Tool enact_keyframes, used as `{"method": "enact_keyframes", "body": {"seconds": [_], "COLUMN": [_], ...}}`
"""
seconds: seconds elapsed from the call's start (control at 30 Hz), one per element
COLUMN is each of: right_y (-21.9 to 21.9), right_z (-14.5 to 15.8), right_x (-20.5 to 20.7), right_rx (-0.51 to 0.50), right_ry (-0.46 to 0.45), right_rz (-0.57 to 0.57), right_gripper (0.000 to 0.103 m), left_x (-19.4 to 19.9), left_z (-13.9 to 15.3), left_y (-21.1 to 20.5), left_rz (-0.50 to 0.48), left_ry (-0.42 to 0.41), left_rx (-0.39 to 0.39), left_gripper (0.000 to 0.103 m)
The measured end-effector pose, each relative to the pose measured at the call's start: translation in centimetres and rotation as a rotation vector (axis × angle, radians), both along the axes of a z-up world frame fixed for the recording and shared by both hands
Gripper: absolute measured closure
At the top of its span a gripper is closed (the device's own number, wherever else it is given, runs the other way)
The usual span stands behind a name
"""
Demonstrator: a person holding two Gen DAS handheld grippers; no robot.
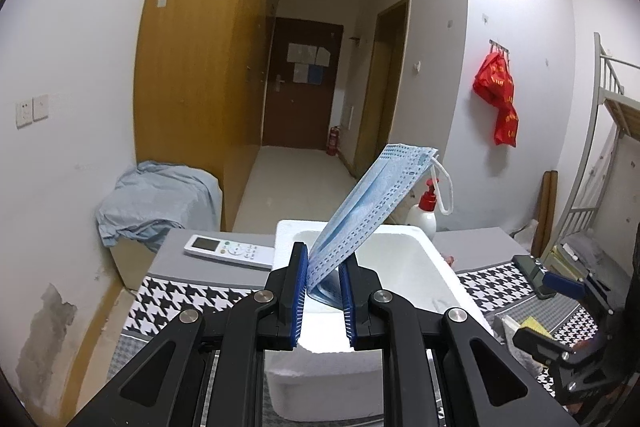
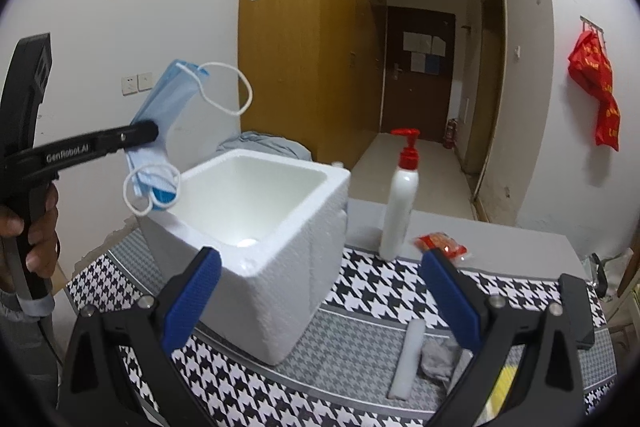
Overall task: Organize soft objects
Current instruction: 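Move the blue mask over the foam box and open the left tool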
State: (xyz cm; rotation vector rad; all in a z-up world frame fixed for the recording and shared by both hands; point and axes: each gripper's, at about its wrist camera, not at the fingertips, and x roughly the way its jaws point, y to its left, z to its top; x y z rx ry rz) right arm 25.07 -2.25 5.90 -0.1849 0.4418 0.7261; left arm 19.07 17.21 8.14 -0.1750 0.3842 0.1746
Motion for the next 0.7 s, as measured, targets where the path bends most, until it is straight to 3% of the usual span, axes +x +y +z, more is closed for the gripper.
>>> {"method": "enact_keyframes", "body": {"seconds": [0.7], "right_y": [-4.1], "right_z": [-1.4], "right_x": [0.7], "right_rx": [0.021], "right_ry": [0.026], "right_rz": [-0.076], "right_gripper": [0.001], "left_x": [4.1], "left_z": [-0.4], "left_y": [-0.9], "left_rz": [-0.011], "left_ry": [0.073], "left_rx": [0.008], "left_gripper": [0.086]}}
